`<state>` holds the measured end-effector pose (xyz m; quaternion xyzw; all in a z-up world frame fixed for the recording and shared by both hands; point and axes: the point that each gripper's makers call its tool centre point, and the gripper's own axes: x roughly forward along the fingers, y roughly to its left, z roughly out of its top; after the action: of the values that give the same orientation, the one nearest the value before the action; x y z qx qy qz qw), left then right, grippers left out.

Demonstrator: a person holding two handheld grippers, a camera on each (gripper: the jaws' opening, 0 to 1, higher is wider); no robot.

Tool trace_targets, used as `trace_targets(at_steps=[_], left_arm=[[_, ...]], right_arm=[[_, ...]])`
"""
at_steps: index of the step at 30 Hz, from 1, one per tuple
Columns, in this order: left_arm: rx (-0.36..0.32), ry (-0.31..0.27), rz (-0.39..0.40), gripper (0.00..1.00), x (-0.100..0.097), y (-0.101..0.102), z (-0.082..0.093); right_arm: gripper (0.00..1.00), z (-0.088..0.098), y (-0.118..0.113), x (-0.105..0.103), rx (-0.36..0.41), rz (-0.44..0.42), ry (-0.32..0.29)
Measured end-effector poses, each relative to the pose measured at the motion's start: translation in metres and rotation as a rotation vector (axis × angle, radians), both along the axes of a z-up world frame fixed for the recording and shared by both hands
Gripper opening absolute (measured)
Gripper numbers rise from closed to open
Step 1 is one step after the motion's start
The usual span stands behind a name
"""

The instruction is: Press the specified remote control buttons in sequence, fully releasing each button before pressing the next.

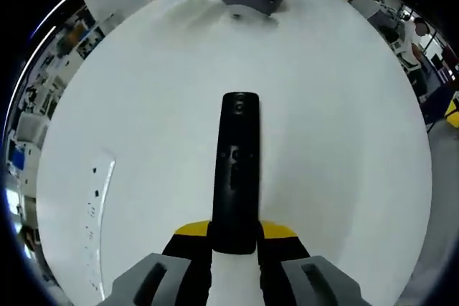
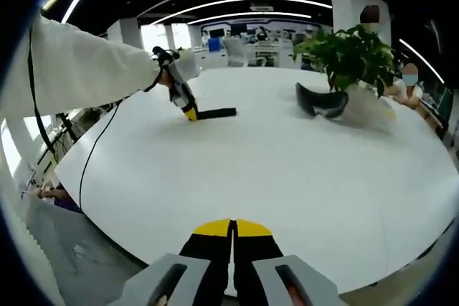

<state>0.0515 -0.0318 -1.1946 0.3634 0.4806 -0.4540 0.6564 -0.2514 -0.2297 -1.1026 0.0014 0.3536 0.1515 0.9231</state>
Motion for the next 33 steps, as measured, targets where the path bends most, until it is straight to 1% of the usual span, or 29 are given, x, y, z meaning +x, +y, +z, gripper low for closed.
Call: trace_targets(at_steps=[4,6,9,12,13,16,21,24,29,33], left_arm=[[0.011,0.006,-0.016,0.23,-0.013,-0.003,0.000],[0.014,0.005,-0.008,0.23,-0.010,-0.002,-0.001],[0.016,0.004,0.016,0.23,-0.016,-0.001,-0.001],[0.022,0.008,0.009,0.23,-0.026,-0.002,-0.001],[0.026,0.011,0.005,0.23,-0.025,-0.002,-0.001],[0.036,0.014,0.014,0.23,-0.032,-0.002,-0.002],[0.045,0.016,-0.014,0.23,-0.051,-0.004,-0.002],[0.052,0.022,-0.010,0.23,-0.056,-0.004,-0.003],[0.079,0.029,-0.014,0.23,-0.070,-0.007,-0.003],[0.090,0.032,-0.036,0.23,-0.081,-0.008,-0.003]], right_arm=[[0.00,0.000,0.000,0.000,-0.003,0.002,-0.003],[0.00,0.000,0.001,-0.001,-0.011,0.009,-0.004],[0.00,0.001,0.001,0.000,-0.016,0.007,-0.011],[0.00,0.002,0.001,0.000,-0.009,0.005,-0.013],[0.00,0.002,0.001,0.000,-0.010,0.007,-0.016],[0.00,0.002,0.003,-0.001,-0.015,0.019,-0.017],[0.00,0.004,0.003,0.000,-0.010,0.018,-0.029],[0.00,0.006,0.003,0.000,-0.010,0.019,-0.041],[0.00,0.006,0.004,0.000,-0.011,0.022,-0.040],[0.00,0.007,0.004,0.000,-0.008,0.026,-0.044]])
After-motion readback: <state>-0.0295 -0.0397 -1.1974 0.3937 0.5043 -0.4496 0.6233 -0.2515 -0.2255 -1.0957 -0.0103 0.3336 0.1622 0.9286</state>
